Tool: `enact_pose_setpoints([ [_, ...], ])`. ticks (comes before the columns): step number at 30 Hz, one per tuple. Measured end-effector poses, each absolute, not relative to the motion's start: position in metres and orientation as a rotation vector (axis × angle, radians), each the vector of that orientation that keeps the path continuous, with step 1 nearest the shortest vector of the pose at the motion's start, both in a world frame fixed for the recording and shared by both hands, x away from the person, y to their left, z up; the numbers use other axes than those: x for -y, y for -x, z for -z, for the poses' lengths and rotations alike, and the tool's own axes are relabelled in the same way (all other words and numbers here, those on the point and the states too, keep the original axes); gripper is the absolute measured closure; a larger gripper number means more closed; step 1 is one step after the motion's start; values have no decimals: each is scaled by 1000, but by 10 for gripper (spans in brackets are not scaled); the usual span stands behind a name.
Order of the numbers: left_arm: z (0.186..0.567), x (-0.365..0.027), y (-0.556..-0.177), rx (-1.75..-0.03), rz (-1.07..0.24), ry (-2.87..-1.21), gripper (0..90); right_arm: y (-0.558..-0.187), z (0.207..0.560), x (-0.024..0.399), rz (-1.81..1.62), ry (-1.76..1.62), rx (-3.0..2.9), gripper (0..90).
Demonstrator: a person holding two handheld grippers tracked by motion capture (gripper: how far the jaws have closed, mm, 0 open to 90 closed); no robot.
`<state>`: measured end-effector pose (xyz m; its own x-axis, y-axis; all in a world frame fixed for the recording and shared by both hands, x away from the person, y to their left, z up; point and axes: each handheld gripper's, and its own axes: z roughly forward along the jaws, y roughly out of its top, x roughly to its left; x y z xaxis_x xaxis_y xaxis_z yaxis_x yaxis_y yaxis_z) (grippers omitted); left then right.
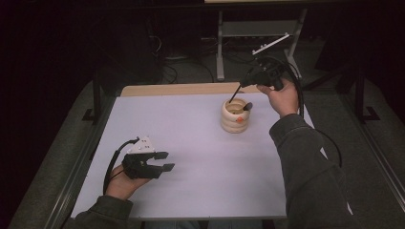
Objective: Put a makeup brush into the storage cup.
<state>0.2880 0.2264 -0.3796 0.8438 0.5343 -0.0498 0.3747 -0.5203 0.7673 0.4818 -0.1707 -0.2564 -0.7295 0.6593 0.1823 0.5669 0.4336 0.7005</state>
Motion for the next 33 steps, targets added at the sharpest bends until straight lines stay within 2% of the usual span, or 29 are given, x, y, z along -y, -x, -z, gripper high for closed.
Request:
enact_pose_setpoints([
  [33,377,-230,-288,-659,-251,-2171,489,-498,287,160,-1072,-1153,-2569,844],
])
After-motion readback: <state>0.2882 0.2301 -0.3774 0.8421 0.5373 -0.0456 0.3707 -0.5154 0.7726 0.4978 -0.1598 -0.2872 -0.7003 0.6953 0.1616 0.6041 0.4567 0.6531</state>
